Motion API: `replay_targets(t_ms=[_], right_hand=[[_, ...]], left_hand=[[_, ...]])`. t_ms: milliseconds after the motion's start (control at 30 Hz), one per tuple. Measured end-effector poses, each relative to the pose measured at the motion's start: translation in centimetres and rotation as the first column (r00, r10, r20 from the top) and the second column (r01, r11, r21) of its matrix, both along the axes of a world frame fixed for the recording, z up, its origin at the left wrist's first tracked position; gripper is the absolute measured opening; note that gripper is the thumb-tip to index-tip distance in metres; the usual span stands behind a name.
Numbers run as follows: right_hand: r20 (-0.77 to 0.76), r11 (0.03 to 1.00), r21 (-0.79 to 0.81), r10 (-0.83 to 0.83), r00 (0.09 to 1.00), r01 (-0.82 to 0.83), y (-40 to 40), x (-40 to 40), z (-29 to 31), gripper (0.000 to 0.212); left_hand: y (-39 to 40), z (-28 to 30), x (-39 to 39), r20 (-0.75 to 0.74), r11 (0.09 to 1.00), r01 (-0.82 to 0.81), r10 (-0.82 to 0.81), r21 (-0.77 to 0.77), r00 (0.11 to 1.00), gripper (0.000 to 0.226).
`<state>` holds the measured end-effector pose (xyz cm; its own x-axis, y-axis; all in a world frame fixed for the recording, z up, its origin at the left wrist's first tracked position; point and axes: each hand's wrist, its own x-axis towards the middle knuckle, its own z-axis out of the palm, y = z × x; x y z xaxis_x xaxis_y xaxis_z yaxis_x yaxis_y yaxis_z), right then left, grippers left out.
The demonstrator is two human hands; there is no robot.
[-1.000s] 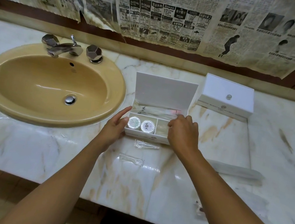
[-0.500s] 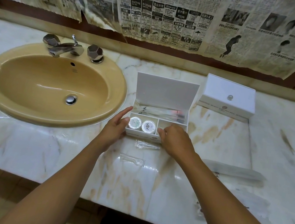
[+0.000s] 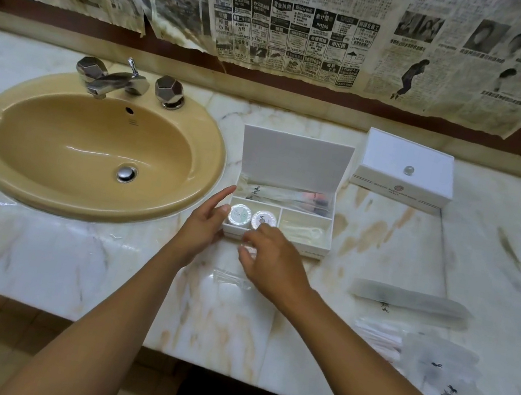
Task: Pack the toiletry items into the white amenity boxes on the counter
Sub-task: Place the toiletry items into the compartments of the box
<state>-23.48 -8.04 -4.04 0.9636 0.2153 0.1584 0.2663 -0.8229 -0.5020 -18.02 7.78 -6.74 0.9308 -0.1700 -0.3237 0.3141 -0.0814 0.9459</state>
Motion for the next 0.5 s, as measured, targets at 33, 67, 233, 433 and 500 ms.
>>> replay_targets(t_ms=[33, 67, 233, 433, 500], right_hand=[[-0.077, 1.000, -0.017, 0.021, 0.997, -0.022, 0.2, -0.4, -0.3, 0.020], [-0.159, 0.998, -0.043, 0.035, 0.987, -0.042, 0.4, -0.7, -0.6, 0.025], [-0.315, 0.968, -0.197, 0.087, 0.945, -0.155, 0.8, -2.5, -2.0, 0.028], [-0.307, 0.945, -0.269, 0.098, 0.947, -0.185, 0.9, -2.8, -2.5, 0.020], [-0.292, 0.948, -0.263, 0.099, 0.951, -0.180, 1.1, -2.8, -2.6, 0.021]], left_hand=[[0.0, 0.0, 0.0, -0.002, 1.000, -0.002, 0.002, 0.004, 1.000, 0.038], [0.0, 0.1, 0.0, -0.005, 1.000, -0.006, 0.006, 0.007, 1.000, 0.038], [-0.1, 0.3, -0.1, -0.016, 1.000, 0.000, 0.000, 0.028, 1.000, 0.037], [-0.1, 0.3, -0.2, -0.011, 0.999, 0.006, -0.006, 0.034, 1.000, 0.037], [-0.1, 0.2, -0.2, -0.009, 0.999, 0.005, -0.005, 0.033, 1.000, 0.037]])
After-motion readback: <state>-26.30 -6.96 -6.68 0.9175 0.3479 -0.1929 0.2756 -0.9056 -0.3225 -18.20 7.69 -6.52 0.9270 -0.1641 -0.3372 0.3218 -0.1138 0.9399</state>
